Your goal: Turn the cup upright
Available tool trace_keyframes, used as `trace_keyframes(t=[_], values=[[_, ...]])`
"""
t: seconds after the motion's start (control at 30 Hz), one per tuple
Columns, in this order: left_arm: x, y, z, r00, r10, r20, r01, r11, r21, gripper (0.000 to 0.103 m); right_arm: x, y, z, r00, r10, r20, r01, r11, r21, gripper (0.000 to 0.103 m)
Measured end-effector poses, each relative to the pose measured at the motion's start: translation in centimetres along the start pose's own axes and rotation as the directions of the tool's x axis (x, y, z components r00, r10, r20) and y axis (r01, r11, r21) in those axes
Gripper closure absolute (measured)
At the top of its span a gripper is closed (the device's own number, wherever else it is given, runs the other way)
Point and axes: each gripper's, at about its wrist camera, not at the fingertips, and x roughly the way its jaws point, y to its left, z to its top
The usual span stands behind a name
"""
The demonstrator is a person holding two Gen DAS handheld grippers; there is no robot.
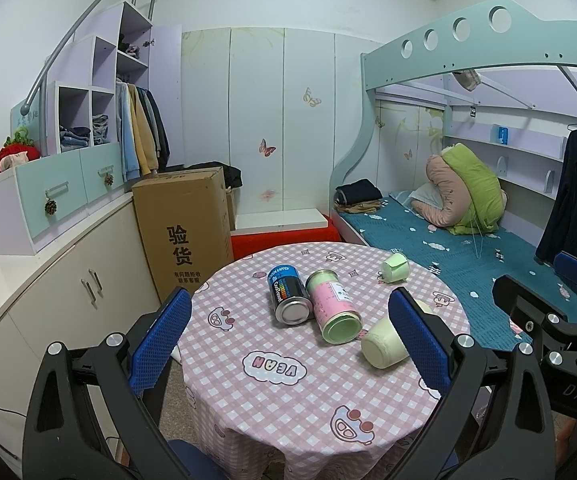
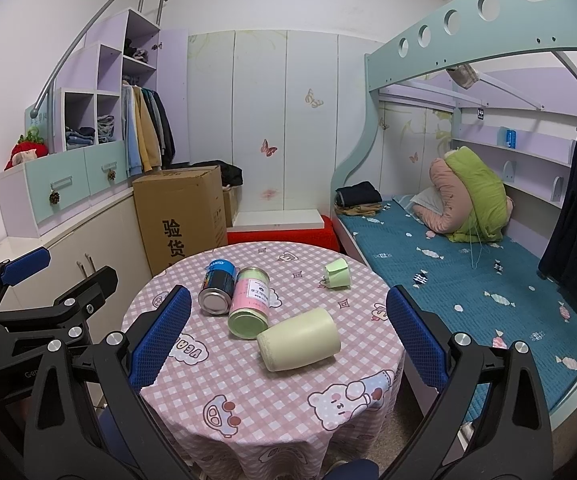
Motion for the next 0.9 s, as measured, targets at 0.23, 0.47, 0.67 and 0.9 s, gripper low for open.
trace_keyframes(t=[0.23,0.47,0.67,0.9], values=[[0.0,0.0,0.0,1.0,-0.001,-0.001,0.001,1.0,-0.001,0.008,0.3,0.2,-0.1,1.0,0.0,-0.002,0.0,1.0,0.001,0.005],[0.4,0.4,0.2,1.0,0.001,-0.004,-0.001,1.0,-0.002,0.008,0.9,0.4,-0.3,1.0,0.001,-0.005,-0.001,1.0,0.002,0.005],[0.4,0.4,0.2,1.0,0.0,-0.005,0.0,1.0,-0.002,0.008,2.5,0.7,-1.2,1.0,0.003,-0.009,-0.003,1.0,0.003,0.005],[1.3,1.0,-0.1,1.0,0.0,-0.014,0.0,1.0,-0.007,0.008,3.3,0.6,-1.6,1.0,0.005,-0.016,-0.005,1.0,0.001,0.005]])
